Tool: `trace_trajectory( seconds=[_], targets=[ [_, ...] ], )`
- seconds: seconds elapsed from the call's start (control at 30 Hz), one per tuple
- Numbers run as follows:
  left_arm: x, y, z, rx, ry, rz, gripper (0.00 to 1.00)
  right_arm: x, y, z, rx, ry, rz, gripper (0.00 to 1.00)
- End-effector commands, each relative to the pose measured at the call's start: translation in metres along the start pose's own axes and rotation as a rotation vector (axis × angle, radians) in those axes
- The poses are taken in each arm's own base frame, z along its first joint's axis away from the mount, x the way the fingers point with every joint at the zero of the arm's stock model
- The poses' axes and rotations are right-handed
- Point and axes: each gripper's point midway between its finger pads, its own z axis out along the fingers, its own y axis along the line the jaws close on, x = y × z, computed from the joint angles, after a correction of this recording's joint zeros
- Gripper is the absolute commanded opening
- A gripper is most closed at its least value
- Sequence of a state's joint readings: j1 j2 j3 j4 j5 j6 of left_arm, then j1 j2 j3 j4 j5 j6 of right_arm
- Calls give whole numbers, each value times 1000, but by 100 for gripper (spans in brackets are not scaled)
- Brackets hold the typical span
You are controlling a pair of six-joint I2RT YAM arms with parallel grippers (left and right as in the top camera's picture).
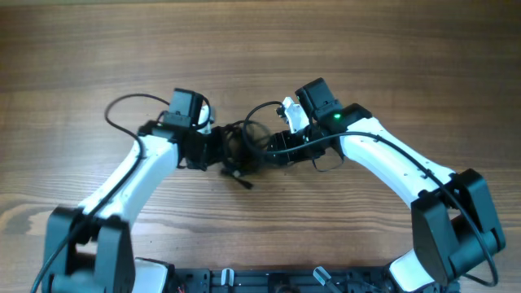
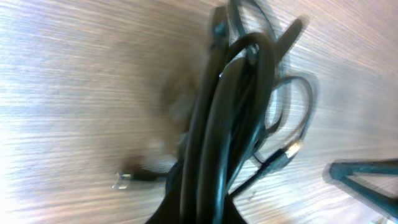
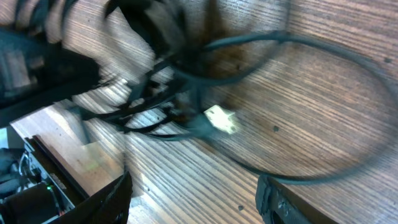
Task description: Untangle cables
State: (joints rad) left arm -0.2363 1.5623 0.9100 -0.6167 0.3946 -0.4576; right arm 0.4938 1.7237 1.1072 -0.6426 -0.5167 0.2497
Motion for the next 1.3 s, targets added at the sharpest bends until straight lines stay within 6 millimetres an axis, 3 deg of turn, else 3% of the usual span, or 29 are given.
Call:
trace_trajectory(
  seconds=[0.0,0.07,0.17,0.23,0.3,0.4,0.47,0.5,0.57,0.6,0.67,0.77,0.9,0.97,1.1,1.27],
  targets=[
    [-49,-9,-88,-213,-278,54,4,-8,-4,-11,-34,-31,-15,67],
    [-47,-5,-96,-401,-337,129,4,-13,-12,-18,-58,-47,27,67],
    [-13,-23,-32,-508,-206,258,4,-19,-43,-39,-71,-78,141,70],
    [6,-22,15,-672,-203,335,4,-17,-62,-48,-55,-87,166,71],
    [23,-27,34,-736,-218,411,4,-19,-76,-56,-41,-107,189,71],
    [45,-60,48,-717,-290,561,5,-23,-98,-71,-49,-148,251,74],
    [63,-85,59,-646,-319,623,15,-20,-109,-78,-40,-154,276,81],
    [68,-89,60,-633,-321,640,25,-19,-114,-80,-27,-159,288,83],
    [75,-93,61,-629,-314,677,70,-20,-121,-83,-14,-170,302,85],
    [75,-96,59,-627,-309,711,80,-20,-123,-84,-13,-175,305,86],
    [72,-106,48,-601,-328,703,87,-21,-123,-84,-12,-176,296,88],
    [64,-143,5,-464,-416,665,100,-19,-123,-84,-10,-172,282,89],
    [60,-156,-36,-352,-444,615,100,-20,-123,-84,-10,-173,282,89],
    [50,-135,-52,-378,-417,550,99,-20,-121,-84,-24,-173,280,89],
    [21,-85,-65,-392,-292,330,97,-22,-90,-96,-135,-161,163,89],
    [-20,-46,-77,-225,-177,89,100,-23,-33,-92,-138,-159,-2,89]
  ],
)
